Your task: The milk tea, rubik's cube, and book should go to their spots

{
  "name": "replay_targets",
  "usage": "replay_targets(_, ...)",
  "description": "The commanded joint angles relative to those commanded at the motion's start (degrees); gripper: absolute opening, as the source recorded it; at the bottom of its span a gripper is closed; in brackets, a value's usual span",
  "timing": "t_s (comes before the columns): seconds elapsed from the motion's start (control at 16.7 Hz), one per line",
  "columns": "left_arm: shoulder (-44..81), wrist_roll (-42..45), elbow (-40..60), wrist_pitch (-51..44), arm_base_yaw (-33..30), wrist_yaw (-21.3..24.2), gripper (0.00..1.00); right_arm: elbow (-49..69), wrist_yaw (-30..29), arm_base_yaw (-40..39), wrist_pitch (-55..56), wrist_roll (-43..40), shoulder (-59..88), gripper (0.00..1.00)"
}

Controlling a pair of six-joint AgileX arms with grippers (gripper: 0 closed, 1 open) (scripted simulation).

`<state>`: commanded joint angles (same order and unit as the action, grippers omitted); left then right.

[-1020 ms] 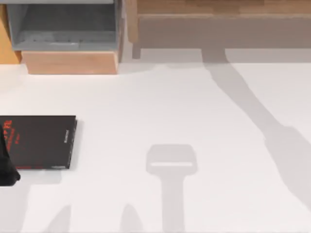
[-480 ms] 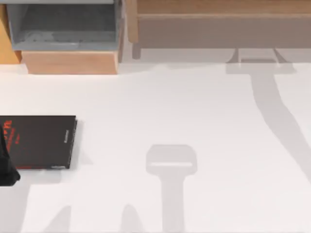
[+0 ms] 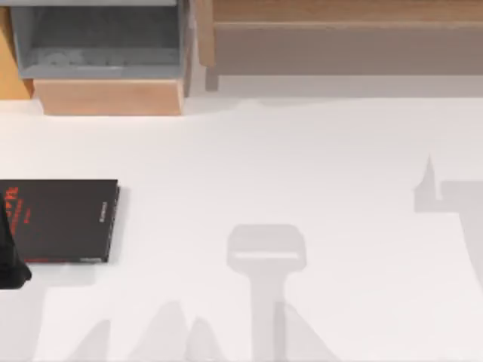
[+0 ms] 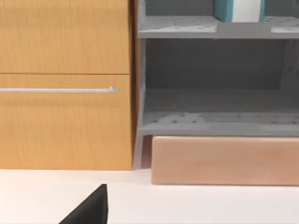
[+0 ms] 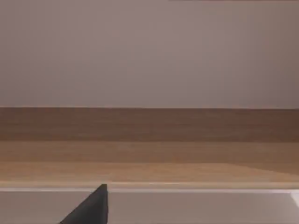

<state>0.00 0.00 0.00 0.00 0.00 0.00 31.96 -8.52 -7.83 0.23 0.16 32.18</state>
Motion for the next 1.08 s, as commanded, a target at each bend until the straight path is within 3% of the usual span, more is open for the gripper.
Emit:
replay_targets(0.48, 0.0, 0.0, 0.0, 0.0, 0.0, 0.0, 1.0, -28.9, 7.6, 7.0, -0.2, -0.1, -29.1, 1.0)
replay_targets(1.08, 0.5, 0.0, 0.6, 0.5, -0.1, -0.2, 1.0, -32.0, 8.5, 7.8, -0.2, -0.2, -32.2, 1.0)
